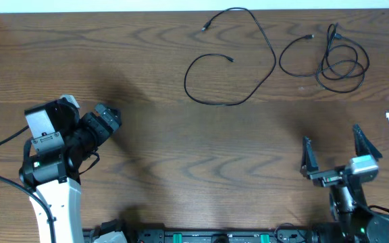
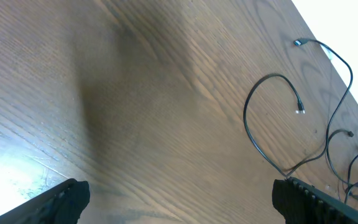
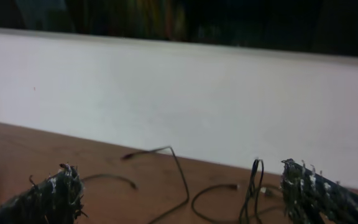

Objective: Untangle cables

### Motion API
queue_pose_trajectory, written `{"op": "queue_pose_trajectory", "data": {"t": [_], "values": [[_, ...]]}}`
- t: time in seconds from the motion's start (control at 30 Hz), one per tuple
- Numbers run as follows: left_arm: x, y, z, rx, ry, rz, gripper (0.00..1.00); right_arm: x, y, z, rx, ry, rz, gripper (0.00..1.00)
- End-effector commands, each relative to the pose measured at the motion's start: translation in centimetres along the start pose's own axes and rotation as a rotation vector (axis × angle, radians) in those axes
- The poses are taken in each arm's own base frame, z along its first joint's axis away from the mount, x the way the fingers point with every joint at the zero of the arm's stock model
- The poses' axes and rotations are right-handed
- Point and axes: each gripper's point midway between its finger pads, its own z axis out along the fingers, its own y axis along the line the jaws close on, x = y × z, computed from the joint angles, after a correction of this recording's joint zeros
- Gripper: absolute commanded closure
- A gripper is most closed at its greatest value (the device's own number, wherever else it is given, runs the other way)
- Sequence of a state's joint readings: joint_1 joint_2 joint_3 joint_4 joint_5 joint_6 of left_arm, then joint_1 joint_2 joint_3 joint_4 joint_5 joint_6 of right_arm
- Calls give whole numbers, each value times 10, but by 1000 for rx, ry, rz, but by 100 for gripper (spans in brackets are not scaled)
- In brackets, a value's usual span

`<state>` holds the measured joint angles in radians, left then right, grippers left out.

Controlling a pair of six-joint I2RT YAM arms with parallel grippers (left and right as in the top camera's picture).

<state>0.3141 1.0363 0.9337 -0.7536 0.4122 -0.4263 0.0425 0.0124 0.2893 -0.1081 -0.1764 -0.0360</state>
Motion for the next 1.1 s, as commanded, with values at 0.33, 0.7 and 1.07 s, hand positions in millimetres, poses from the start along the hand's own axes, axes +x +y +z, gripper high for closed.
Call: {"op": "queue_pose_trajectory", "data": {"t": [0.33,0.7,1.07], "values": [[-7,-3,-4,1,-20,-2,2,81,-13,8,82,149,95,1],[-7,-3,-4,1,-20,-2,2,114,-13,8,100,199,162,1],[-7,-3,-4,1,-20,-2,2,128,-16,6,120,232,164,1]]}}
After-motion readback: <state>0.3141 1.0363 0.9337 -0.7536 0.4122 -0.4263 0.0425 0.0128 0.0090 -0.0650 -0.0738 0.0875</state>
